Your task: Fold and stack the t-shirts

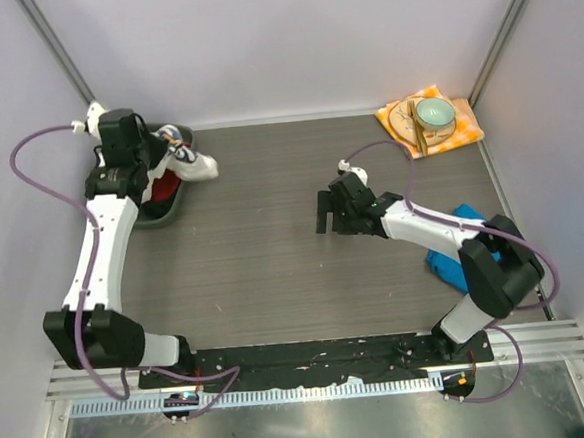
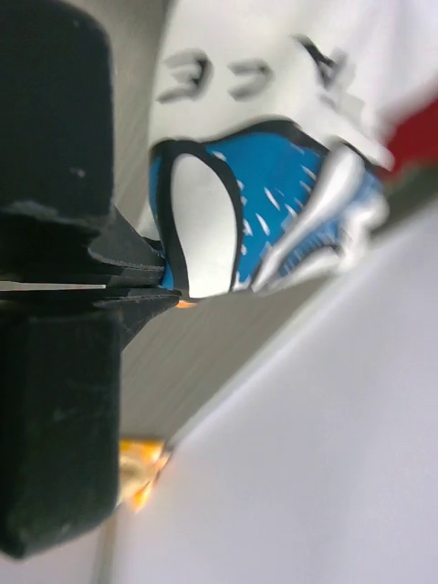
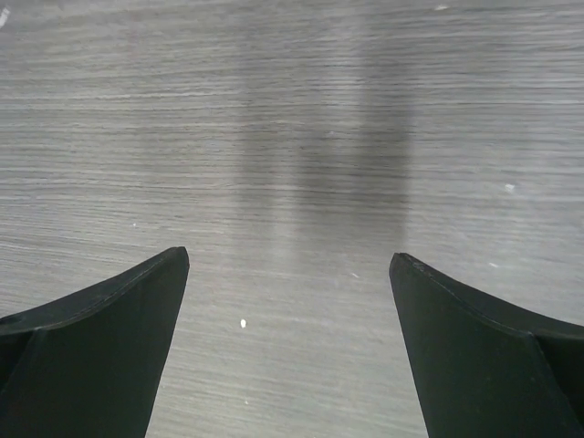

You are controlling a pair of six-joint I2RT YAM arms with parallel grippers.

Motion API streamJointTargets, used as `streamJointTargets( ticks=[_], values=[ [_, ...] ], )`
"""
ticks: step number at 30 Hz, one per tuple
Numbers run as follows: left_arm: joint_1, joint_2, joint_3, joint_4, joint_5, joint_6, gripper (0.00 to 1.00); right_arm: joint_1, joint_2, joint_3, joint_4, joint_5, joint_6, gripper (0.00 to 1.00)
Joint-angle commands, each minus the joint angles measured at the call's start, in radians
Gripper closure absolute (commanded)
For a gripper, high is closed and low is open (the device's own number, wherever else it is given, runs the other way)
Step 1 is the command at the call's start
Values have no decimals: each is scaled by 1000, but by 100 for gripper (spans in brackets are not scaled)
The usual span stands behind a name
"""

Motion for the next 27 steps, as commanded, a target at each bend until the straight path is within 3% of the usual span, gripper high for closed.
streamJointTargets(
  ticks=[1,4,7,13,14,15,16,17,22,27],
  values=[
    [-167,-55,214,-9,130,67,100,4,-181,-24,-5,147,-3,1],
    [-309,-111,239,-44,120,104,100,4,-263,-7,-63,233,-11,1],
    [-398,-176,138,-40,121,84,100,6,-303,11,-122,299,-19,1],
    [-564,-126,-270,116,179,27,97,3,-365,1,-180,389,11,1],
    [-589,-62,-306,171,173,27,80,4,-371,-1,-182,389,12,0],
    [-618,-28,-327,175,166,24,57,4,-374,-1,-186,393,12,0],
    [-624,12,-356,181,153,12,14,4,-373,7,-202,391,15,1],
    [-632,73,-363,198,144,14,0,4,-371,10,-209,386,12,0],
    [-658,163,-299,189,147,29,0,4,-377,13,-231,391,11,0],
    [-673,36,-272,118,97,35,0,4,-389,16,-231,319,-15,1]
  ],
)
